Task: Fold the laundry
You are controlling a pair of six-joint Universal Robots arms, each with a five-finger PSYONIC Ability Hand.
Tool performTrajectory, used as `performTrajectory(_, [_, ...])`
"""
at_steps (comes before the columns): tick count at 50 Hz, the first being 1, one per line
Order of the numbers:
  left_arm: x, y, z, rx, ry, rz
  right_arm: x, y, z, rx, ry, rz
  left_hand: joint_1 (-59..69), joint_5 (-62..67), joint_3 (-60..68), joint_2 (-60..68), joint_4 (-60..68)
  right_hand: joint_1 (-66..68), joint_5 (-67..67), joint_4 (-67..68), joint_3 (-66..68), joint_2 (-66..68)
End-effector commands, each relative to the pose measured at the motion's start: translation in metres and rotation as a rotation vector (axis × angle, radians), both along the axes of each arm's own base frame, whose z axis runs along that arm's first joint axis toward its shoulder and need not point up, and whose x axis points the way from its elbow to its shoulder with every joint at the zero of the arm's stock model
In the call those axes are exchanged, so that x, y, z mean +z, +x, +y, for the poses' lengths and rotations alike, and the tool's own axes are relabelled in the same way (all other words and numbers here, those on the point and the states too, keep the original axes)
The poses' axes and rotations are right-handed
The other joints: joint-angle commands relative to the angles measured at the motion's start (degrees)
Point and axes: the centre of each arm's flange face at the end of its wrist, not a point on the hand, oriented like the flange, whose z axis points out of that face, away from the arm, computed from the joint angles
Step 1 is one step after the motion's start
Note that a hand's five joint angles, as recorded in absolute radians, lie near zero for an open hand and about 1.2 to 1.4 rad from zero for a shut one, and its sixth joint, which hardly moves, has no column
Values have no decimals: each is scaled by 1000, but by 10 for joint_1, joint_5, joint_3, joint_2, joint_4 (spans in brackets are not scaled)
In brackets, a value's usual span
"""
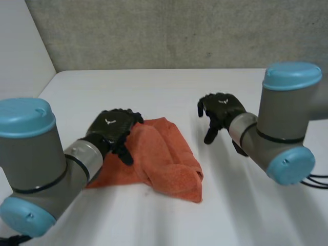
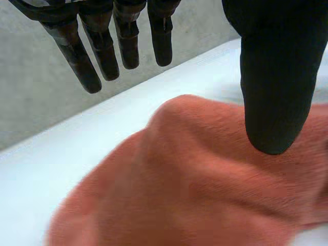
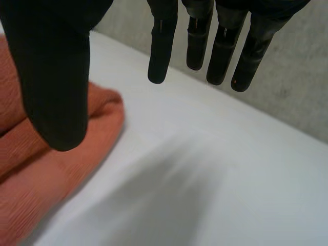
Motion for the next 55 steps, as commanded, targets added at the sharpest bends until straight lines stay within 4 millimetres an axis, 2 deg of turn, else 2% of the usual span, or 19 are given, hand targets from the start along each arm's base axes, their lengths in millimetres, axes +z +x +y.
performTrajectory(1, [22, 1, -14, -36, -145, -92, -10, -20, 29, -8, 60, 19, -2, 13, 5, 6, 8, -94, 6, 3, 1, -9])
performTrajectory(3, [24, -2, -13, -52, -154, -89, -17, -31, 31, -29, 86, 29, 0, 15, 6, 8, 10, -94, 6, 3, 1, -9])
performTrajectory(4, [33, -14, -8, -123, -173, -62, -18, -34, 32, -33, 93, 31, 5, 20, 11, 13, 15, -94, 6, 3, 1, -9])
performTrajectory(8, [30, -23, -6, -195, -149, -56, -22, -42, 39, -23, 115, 28, 6, 21, 13, 15, 17, -94, 6, 3, 1, -9])
performTrajectory(19, [-20, -51, -24, -299, -71, -239, -29, -58, 56, -33, 159, 37, 27, 42, 33, 35, 37, -96, 4, 2, -1, -11])
performTrajectory(27, [-40, -49, -31, -289, -108, -423, -32, -66, 71, -24, 193, 33, 57, 72, 63, 65, 67, -214, -115, -117, -119, -129])
performTrajectory(32, [-41, -48, -33, -289, -134, -469, -35, -67, 77, -16, 210, 35, 166, 181, 172, 174, 176, -214, -115, -117, -119, -129])
performTrajectory(33, [-41, -48, -33, -293, -145, -482, -35, -66, 78, -14, 210, 35, 311, 326, 318, 320, 322, -214, -115, -117, -119, -129])
performTrajectory(35, [-40, -48, -33, -292, -148, -485, -34, -66, 77, -13, 208, 34, 466, 482, 473, 475, 477, -214, -115, -117, -119, -129])
performTrajectory(36, [-38, -48, -34, -287, -155, -485, -33, -66, 76, -13, 203, 32, 585, 601, 592, 594, 596, -214, -115, -117, -119, -129])
performTrajectory(39, [-30, -48, -33, -277, -177, -476, -32, -65, 74, -15, 194, 28, 597, 612, 603, 605, 607, -214, -115, -117, -119, -129])
performTrajectory(45, [28, -50, -38, -187, -371, -370, -23, -61, 65, -42, 176, -52, 597, 612, 603, 605, 607, -214, -115, -117, -119, -129])
performTrajectory(47, [37, -51, -37, -177, -402, -346, -20, -60, 62, -57, 186, -94, 597, 612, 603, 605, 607, -214, -115, -117, -119, -129])
performTrajectory(48, [55, -53, -34, -160, -459, -295, -20, -60, 62, -57, 186, -94, 597, 612, 603, 605, 607, -214, -115, -117, -119, -129])
performTrajectory(49, [55, -53, -34, -160, -460, -294, -17, -59, 59, -73, 200, -133, 597, 612, 603, 605, 607, -214, -115, -117, -119, -129])
performTrajectory(50, [72, -54, -30, -147, -500, -243, -17, -59, 59, -73, 200, -133, 597, 612, 603, 605, 607, -214, -115, -117, -119, -129])
performTrajectory(51, [72, -54, -30, -147, -500, -242, -15, -58, 57, -86, 215, -168, 597, 612, 603, 605, 607, -214, -115, -117, -119, -129])
performTrajectory(53, [99, -50, -24, -123, -545, -164, -14, -56, 56, -95, 229, -197, 597, 612, 603, 605, 607, -214, -115, -117, -119, -129])
performTrajectory(55, [110, -47, -21, -114, -559, -136, -12, -54, 55, -105, 254, -245, 597, 612, 603, 605, 607, -214, -115, -117, -119, -129])
